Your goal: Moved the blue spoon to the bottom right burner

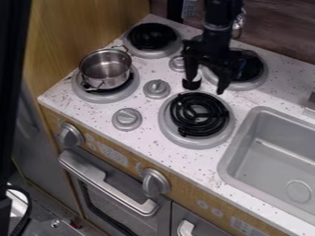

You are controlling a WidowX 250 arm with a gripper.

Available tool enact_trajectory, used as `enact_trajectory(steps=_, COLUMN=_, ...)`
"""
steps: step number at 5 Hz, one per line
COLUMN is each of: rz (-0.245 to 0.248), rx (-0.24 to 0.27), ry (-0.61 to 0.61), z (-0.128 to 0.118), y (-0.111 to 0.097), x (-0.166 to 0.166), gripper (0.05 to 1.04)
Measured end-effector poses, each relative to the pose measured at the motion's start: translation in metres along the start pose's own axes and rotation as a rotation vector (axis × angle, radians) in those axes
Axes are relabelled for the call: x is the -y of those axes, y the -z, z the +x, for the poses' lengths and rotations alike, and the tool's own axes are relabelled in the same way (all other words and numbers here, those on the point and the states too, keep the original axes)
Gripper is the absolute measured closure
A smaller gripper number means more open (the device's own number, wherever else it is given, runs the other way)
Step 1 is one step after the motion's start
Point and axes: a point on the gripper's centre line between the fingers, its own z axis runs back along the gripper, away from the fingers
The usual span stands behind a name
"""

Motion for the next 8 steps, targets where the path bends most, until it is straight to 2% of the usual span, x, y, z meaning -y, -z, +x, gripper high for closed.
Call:
enact_trajectory(steps=1, rz=-0.001, rx=0.069, ry=0.037, z=0.03, y=-0.004, x=0.012, gripper=0.085)
enact_trajectory(steps=2, rz=-0.007, rx=0.101, ry=0.037, z=0.05, y=-0.003, x=0.015, gripper=0.085)
enact_trajectory(steps=4, rz=0.003, rx=0.067, ry=0.028, z=0.071, y=0.027, x=0.009, gripper=0.085)
enact_trajectory(steps=5, rz=0.017, rx=0.054, ry=0.011, z=0.077, y=0.037, x=0.003, gripper=0.085)
enact_trajectory(steps=6, rz=0.023, rx=0.077, ry=-0.012, z=0.088, y=0.037, x=-0.005, gripper=0.085)
enact_trajectory(steps=7, rz=0.032, rx=0.061, ry=-0.037, z=0.093, y=0.048, x=-0.015, gripper=0.119)
enact_trajectory(steps=8, rz=0.039, rx=0.077, ry=-0.043, z=0.097, y=0.046, x=-0.019, gripper=0.39)
